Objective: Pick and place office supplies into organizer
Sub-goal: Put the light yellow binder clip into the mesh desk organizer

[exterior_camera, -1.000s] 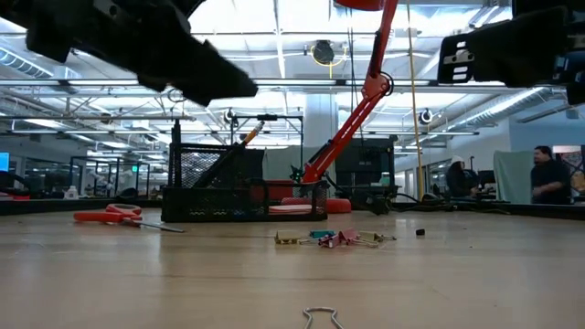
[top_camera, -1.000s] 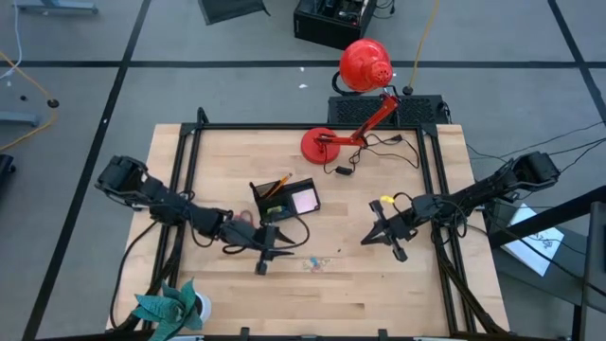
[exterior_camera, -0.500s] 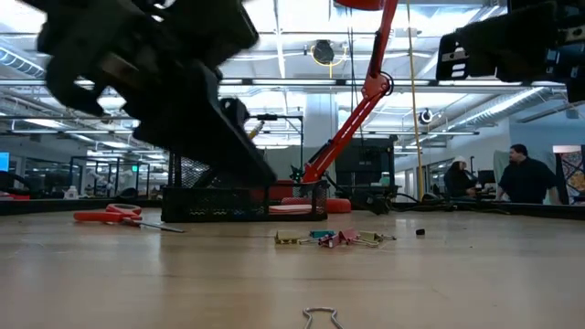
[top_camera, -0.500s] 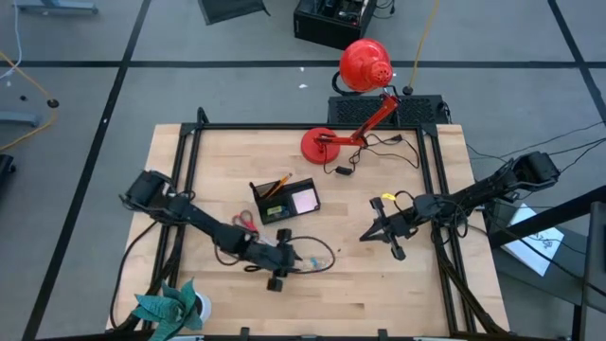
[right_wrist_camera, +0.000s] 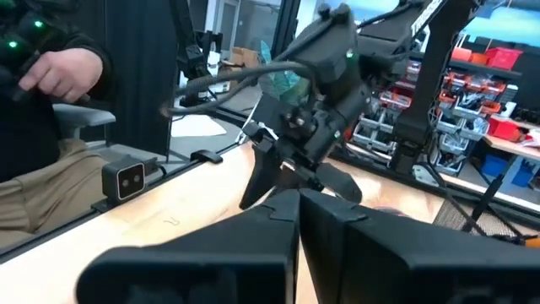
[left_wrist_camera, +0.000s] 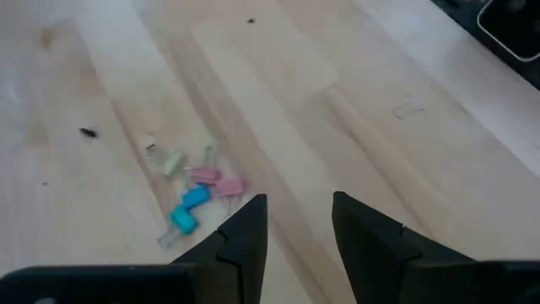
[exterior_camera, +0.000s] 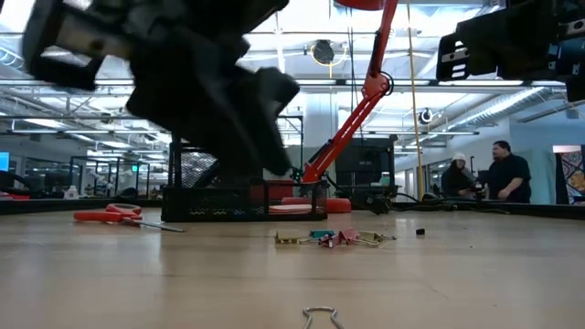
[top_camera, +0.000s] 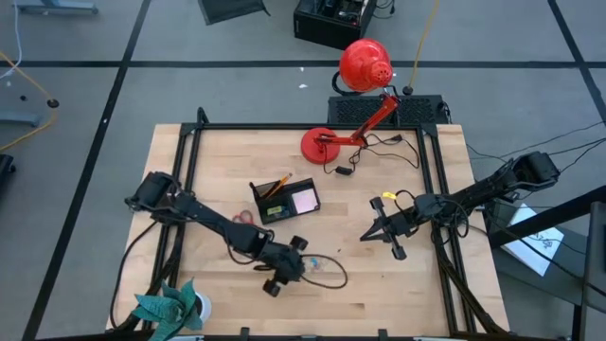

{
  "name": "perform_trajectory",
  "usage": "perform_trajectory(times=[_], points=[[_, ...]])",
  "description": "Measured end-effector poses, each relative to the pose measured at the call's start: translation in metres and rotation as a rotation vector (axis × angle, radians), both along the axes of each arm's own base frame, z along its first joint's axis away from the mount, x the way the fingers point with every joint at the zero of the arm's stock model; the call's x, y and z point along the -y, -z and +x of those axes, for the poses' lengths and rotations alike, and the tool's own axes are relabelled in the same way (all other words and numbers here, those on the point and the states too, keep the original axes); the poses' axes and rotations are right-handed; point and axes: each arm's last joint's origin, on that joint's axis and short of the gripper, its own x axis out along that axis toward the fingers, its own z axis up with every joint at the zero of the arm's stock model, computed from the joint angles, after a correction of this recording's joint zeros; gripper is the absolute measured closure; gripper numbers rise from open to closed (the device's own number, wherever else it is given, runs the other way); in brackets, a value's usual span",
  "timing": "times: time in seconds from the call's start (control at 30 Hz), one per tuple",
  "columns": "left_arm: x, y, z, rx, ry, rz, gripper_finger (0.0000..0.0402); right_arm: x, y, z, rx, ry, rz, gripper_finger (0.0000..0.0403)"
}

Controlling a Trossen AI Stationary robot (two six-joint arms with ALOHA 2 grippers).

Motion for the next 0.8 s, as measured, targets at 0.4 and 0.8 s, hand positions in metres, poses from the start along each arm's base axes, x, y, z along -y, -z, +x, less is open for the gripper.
perform_trajectory(times=[0.4,0.8], points=[[-0.026,-0.003,0.015,0.017,-0.037,0.045,0.0261,0.000,0.000,0.000,0.008,0.000,-0.009,0.0399],[-0.023,-0.001,0.011,-0.050,-0.075,-0.009,0.0261,0.000,0.000,0.000,0.005,0.000,-0.003,0.0399]])
